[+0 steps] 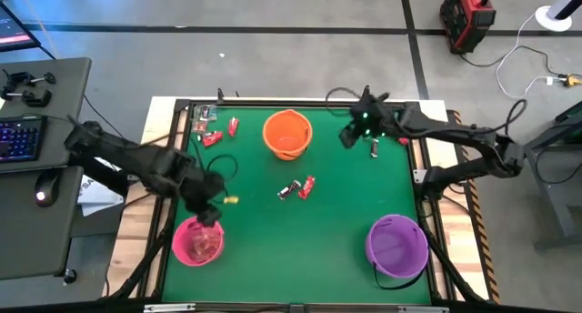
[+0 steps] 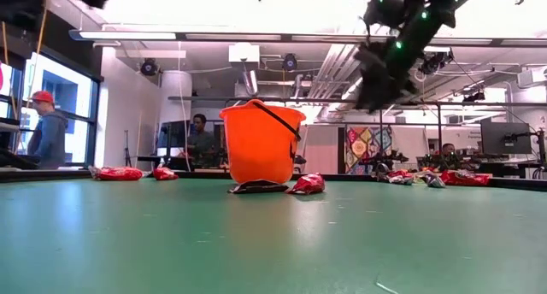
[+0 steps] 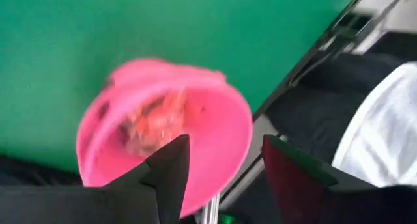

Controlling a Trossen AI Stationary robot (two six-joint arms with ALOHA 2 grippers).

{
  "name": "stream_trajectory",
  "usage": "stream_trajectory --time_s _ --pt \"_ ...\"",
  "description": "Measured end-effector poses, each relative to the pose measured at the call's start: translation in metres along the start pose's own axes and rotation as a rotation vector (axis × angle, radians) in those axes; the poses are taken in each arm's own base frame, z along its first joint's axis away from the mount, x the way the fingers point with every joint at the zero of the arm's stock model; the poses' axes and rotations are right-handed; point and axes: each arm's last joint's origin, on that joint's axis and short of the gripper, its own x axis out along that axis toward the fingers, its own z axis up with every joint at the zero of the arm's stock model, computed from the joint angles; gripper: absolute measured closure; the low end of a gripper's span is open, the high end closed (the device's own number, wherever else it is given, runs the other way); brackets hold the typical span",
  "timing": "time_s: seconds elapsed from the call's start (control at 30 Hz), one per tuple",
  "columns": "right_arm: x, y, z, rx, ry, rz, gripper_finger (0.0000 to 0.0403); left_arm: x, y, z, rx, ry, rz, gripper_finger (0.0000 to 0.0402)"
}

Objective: Sort candy by brand, put in halloween buckets
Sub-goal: Put the green gummy into the pink bucket

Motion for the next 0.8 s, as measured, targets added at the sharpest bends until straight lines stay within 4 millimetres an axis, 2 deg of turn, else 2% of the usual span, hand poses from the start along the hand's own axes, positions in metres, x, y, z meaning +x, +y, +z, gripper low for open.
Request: stream_trajectory --time_s 0.23,0.3,0.43,0.63,0.8 --pt "0.005 -0.062 0.008 0.500 0.017 -0.164 0.0204 -0.031 0.026 0.050 0.117 -0.236 -0.076 0.0211" --pt "0.005 -0.075 0.010 0.588 -0.007 -0.206 0.0204 -0.040 0.035 0.067 0.163 -0.318 -0.076 0.0211" --pt "0.011 -0.095 0.008 0.721 -0.048 -0.397 0.0204 -0.053 0.057 0.099 0.236 -0.452 -0.039 0.0211" --pt "0.038 -0.110 0.003 0.940 -0.032 -0.516 0.0204 -0.061 0.087 0.140 0.270 -0.558 0.031 0.0211" --pt "0.061 -0.110 -0.004 1.173 -0.007 -0.554 0.0204 -0.057 0.103 0.156 0.268 -0.538 0.070 0.0211"
